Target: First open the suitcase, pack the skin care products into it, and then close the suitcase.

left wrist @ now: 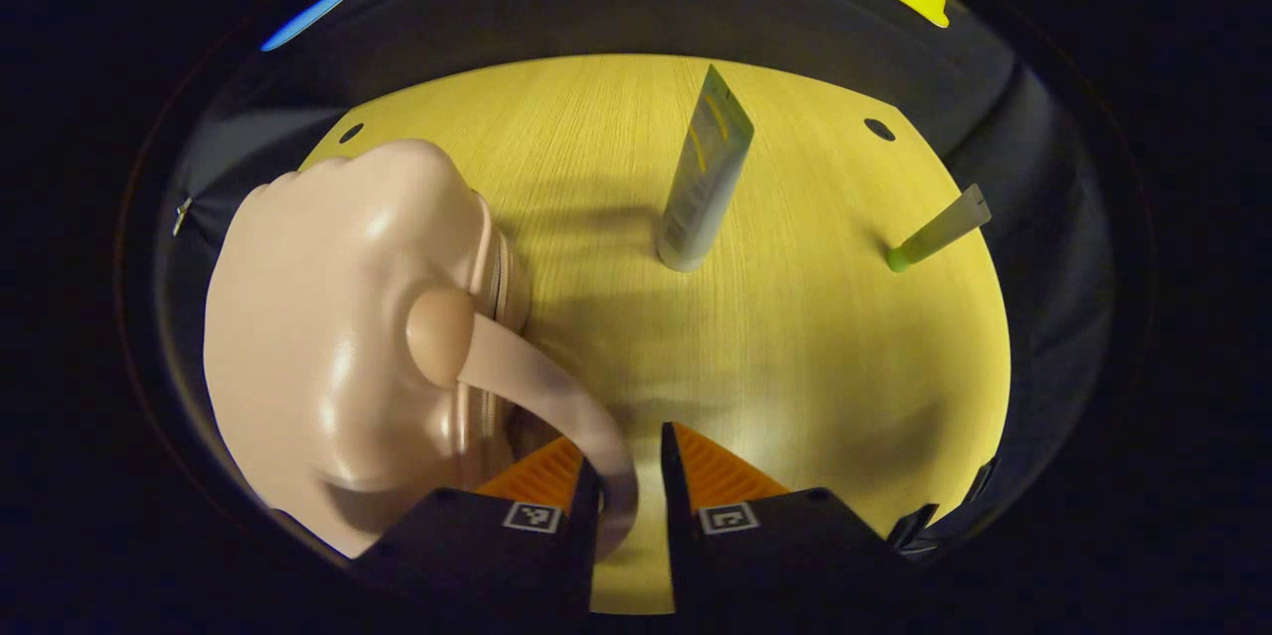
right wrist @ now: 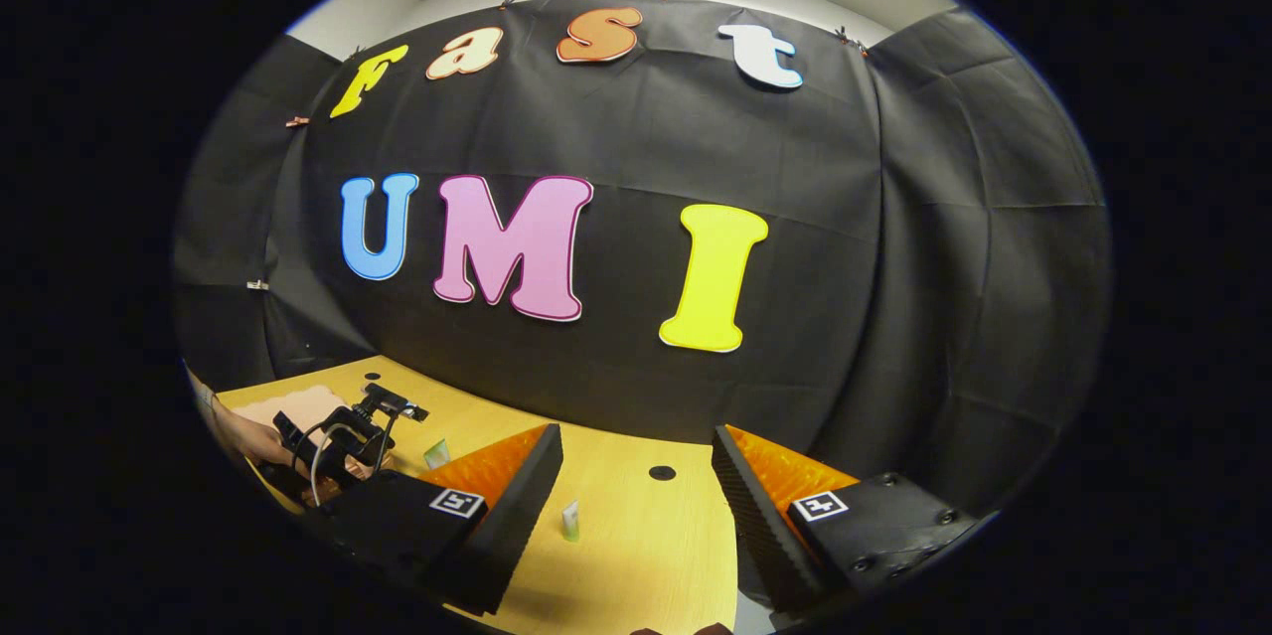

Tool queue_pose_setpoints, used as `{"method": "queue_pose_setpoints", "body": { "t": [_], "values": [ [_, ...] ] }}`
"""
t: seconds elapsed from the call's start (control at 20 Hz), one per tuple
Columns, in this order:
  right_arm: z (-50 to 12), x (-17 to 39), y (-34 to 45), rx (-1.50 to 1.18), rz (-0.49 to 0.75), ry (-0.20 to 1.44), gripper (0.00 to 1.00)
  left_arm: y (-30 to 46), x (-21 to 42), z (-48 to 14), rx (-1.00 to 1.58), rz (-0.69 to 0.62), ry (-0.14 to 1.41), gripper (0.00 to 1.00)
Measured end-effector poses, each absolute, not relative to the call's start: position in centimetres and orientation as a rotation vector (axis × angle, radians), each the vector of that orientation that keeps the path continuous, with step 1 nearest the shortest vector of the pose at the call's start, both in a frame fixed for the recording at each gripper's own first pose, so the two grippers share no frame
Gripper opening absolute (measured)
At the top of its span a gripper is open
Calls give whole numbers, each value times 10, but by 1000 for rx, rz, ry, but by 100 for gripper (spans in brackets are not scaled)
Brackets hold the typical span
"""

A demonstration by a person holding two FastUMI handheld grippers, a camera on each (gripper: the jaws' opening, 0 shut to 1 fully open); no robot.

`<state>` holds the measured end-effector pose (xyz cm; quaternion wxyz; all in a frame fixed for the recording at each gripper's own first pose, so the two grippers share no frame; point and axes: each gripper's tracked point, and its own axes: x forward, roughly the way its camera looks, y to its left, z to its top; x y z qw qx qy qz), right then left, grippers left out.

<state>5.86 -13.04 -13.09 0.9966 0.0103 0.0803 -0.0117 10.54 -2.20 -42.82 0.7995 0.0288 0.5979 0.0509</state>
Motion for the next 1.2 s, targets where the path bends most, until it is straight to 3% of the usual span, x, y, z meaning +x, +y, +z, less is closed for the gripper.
{"method": "queue_pose_setpoints", "body": {
  "t": [0.05, 0.35, 0.55, 0.7, 0.9, 1.15, 1.2],
  "values": [
    [-133, 57, -129, 23, -30, 166, 96, -25, 106, -422, 59, 67, 1291, 17],
    [-112, 56, -90, -24, -45, 144, 96, -20, 107, -326, -7, -67, 1226, 15],
    [-89, 70, -37, -14, -18, 101, 96, 40, 110, -238, 37, -103, 1104, 15],
    [-67, 83, 10, 7, 25, 48, 96, 119, 109, -171, 57, -30, 999, 14],
    [-54, 95, 65, 26, 71, 28, 94, 264, 107, -113, 125, 171, 873, 14],
    [-49, 99, 110, -15, 99, 35, 96, 419, 112, -124, 218, 354, 868, 7],
    [-50, 98, 115, -22, 98, 45, 96, 440, 109, -138, 196, 381, 895, 10]
  ]
}}
